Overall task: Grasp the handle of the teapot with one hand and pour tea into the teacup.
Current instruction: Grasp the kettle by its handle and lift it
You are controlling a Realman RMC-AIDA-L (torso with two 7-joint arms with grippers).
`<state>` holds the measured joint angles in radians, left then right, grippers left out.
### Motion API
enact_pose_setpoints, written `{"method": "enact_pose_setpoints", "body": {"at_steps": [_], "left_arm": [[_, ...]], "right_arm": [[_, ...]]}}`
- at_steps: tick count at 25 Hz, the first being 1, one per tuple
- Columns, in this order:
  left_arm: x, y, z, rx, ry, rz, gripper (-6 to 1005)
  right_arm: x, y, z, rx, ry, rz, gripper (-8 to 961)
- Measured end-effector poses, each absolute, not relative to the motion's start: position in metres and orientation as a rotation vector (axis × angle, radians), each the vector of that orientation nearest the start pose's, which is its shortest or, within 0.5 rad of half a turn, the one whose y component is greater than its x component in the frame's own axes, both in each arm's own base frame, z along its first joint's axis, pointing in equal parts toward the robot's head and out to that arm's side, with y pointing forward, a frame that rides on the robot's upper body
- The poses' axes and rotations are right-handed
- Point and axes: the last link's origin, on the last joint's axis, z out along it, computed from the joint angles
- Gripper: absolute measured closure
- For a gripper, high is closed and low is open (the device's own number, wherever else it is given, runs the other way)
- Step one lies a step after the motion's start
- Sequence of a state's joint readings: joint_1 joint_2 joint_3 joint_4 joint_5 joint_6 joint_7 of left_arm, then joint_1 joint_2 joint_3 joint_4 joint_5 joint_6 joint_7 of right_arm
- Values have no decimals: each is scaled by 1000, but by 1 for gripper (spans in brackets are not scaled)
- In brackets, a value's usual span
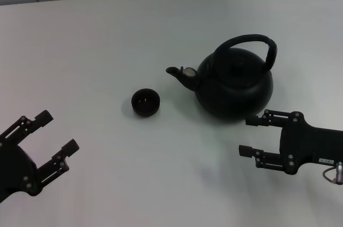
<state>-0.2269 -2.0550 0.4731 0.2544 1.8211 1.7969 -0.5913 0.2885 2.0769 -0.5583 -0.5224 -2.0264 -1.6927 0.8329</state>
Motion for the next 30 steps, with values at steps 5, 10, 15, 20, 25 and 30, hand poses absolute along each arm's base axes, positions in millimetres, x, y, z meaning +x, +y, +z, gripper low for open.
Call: {"method": "enact_pose_setpoints", "body": {"at_steps": [5, 10, 15, 20, 25, 30], "left_arm": [[-334, 199, -8, -2345, -323, -969, 262], [-350, 196, -20, -2429, -353, -796, 263], [-350, 198, -22, -2435, -355, -782, 263], [-350, 199, -22, -2437, -355, -785, 262], [-348, 200, -22, -2439, -353, -794, 262], [-347, 201, -22, -2441, -349, -797, 262]], "right_arm": [[328, 234, -9, -2645, 340, 740, 301], [330, 232, -9, -2642, 343, 735, 301], [330, 230, -10, -2642, 345, 742, 302], [329, 227, -11, -2590, 379, 804, 302], [326, 212, -24, -2338, 399, 972, 302], [323, 198, -42, -1925, 411, 970, 302]]}}
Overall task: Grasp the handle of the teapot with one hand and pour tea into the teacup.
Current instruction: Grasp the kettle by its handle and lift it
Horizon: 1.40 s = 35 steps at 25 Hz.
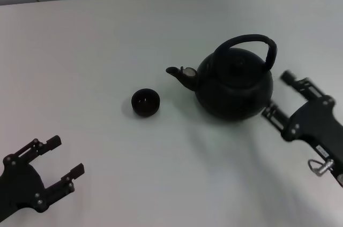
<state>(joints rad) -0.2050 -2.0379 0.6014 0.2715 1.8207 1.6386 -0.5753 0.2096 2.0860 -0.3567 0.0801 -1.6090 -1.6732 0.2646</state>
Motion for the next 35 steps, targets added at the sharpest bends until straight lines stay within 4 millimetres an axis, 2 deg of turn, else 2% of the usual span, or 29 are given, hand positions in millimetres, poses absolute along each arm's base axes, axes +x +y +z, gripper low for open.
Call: {"method": "enact_pose_setpoints", "body": {"at_steps": [3, 8, 12, 20, 28, 35], "left_arm": [[-347, 203, -21, -2443, -341, -798, 263], [-346, 205, -21, -2445, -333, -799, 263], [-346, 205, -21, -2446, -332, -799, 263], [-345, 207, -21, -2443, -329, -800, 263], [-343, 209, -23, -2429, -333, -809, 263], [-343, 211, -22, -2414, -335, -813, 263]], "right_arm": [[320, 195, -52, -1740, 451, 887, 302], [315, 198, -66, -1589, 514, 726, 301], [313, 203, -72, -1591, 531, 678, 301], [312, 213, -70, -1590, 518, 683, 302], [309, 238, -67, -1617, 479, 668, 301], [309, 252, -66, -1645, 482, 676, 351]]}}
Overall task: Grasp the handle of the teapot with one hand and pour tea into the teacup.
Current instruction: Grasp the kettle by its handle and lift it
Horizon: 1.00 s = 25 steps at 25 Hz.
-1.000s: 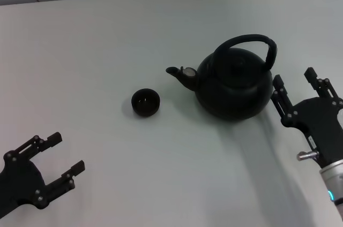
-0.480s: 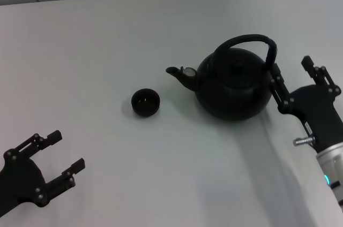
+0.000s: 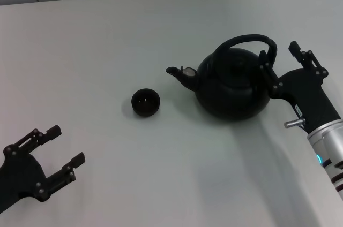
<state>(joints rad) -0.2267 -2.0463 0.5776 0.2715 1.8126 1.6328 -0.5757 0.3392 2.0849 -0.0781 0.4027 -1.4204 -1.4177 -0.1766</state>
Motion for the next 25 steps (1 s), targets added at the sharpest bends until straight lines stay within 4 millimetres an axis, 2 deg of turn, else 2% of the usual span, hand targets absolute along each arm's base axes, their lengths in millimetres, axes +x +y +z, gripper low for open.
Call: {"method": "enact_pose_setpoints", "body": {"at_steps": [12, 22, 25], "left_arm": [[-340, 210, -25, -2411, -342, -826, 263], [-340, 207, -26, -2407, -356, -840, 263], [-340, 207, -26, -2407, -357, -841, 263]], "right_arm": [[310, 253, -66, -1664, 479, 683, 438], [310, 260, -64, -1690, 448, 676, 671], [311, 263, -64, -1694, 460, 681, 766]]}}
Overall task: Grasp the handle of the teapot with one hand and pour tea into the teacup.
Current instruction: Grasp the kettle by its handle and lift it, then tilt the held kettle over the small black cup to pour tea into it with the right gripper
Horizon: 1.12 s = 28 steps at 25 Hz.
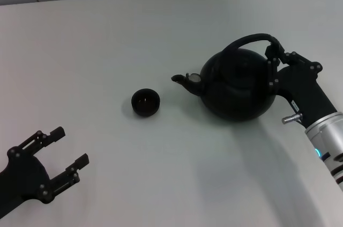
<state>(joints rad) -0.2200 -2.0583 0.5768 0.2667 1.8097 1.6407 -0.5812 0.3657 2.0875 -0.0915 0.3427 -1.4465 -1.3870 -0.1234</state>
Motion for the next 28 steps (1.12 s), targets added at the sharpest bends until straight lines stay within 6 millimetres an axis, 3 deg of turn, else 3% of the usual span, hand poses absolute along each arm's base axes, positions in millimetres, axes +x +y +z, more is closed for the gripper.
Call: {"method": "enact_pose_setpoints", "body": {"at_steps": [3, 9, 15, 28], "left_arm": [[-339, 207, -27, -2407, -356, -843, 263], [-339, 208, -26, -2408, -361, -847, 263], [-338, 210, -27, -2410, -361, -847, 263], [-336, 211, -28, -2411, -367, -855, 262]], "right_arm": [[311, 264, -63, -1691, 461, 683, 862], [311, 270, -51, -1649, 466, 752, 869], [308, 297, -34, -1654, 464, 827, 868], [294, 328, -33, -1800, 450, 859, 869]]}}
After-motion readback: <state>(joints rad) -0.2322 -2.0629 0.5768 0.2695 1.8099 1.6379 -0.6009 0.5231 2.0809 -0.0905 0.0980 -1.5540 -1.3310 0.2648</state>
